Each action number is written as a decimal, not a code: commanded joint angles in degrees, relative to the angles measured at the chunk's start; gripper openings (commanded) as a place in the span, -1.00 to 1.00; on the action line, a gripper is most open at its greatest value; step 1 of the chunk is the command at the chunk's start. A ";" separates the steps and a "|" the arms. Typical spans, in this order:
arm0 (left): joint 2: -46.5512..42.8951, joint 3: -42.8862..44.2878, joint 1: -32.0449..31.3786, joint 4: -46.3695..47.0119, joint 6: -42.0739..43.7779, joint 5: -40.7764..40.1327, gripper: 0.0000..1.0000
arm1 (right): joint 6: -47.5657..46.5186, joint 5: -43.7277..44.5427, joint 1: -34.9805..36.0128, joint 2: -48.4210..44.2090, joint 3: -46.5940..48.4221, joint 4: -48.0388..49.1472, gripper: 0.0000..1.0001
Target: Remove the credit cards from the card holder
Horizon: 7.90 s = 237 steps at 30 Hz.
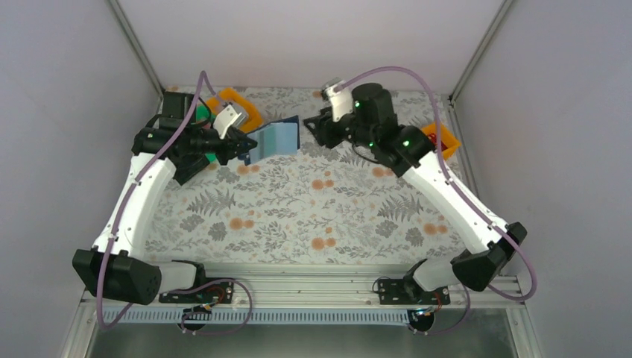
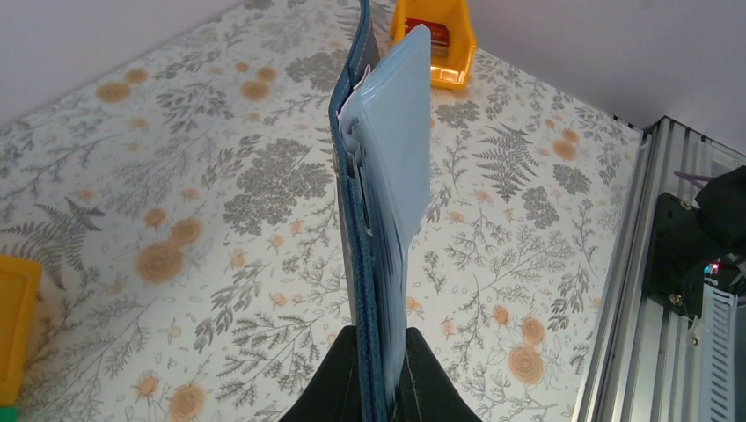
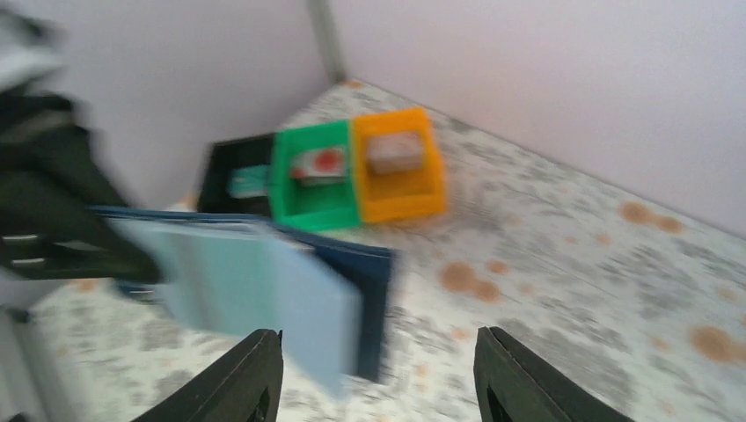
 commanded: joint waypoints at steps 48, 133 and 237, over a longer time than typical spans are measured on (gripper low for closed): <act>-0.72 -4.30 5.83 1.63 -1.39 15.88 -0.95 | 1.12 -6.34 9.90 12.10 -3.02 14.75 -0.23; 7.96 4.41 -2.43 -1.09 3.36 20.08 -0.37 | 1.70 -33.72 0.85 4.26 -8.20 19.37 -0.92; 3.04 0.06 -1.24 -5.73 14.96 31.46 -0.50 | -8.09 -47.54 -0.36 -2.65 -13.25 18.01 -0.92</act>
